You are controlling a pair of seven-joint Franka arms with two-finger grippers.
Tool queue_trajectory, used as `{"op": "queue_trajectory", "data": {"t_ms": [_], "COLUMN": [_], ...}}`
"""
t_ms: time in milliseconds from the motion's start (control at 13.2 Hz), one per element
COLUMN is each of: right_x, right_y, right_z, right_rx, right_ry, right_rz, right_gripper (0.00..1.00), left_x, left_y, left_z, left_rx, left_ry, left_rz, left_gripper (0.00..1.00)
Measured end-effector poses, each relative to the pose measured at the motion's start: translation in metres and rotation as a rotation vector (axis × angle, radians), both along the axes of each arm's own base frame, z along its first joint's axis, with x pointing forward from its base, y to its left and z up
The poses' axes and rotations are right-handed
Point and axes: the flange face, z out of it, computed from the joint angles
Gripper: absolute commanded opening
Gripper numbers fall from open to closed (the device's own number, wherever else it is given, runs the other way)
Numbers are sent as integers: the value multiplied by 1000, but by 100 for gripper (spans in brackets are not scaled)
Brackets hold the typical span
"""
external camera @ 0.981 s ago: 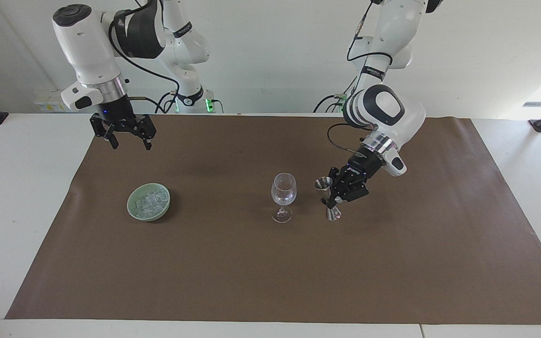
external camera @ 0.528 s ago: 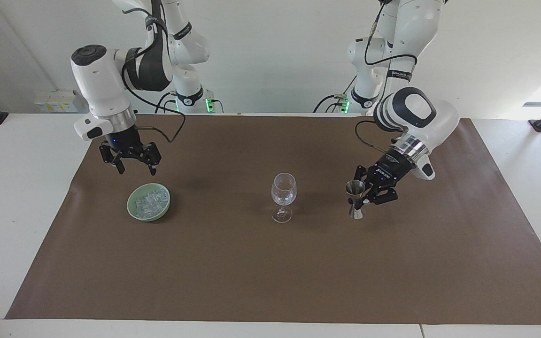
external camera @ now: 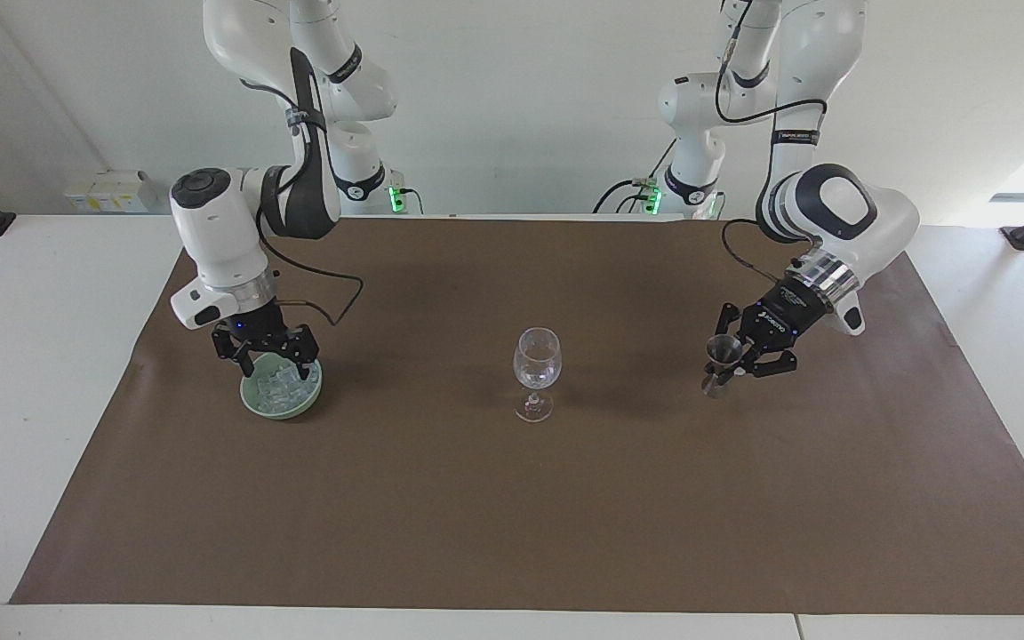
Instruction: Pour wine and add ice with both arms
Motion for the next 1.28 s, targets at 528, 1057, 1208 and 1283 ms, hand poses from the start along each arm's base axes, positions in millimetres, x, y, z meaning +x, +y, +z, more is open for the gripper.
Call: {"op": "queue_trajectory", "data": {"t_ms": [528, 1057, 1208, 1283], "right_x": [-7, -14, -14, -14], "right_y": [0, 0, 0, 0], "right_z": [-30, -32, -30, -28], "right_rx": [1, 1, 1, 1], "right_ry": [44, 53, 49, 46], "right_rz": [0, 2, 2, 2], "right_gripper": [100, 100, 100, 100], "left_x": [-34, -48, -49, -49], "left_y": [71, 126, 129, 129], "left_z": [-53, -100, -111, -116], "left_rx": [-100, -176, -192, -203], "left_ry": [124, 141, 93, 79], "left_rz": [54, 91, 75, 85], "left_gripper": [0, 0, 0, 0]}}
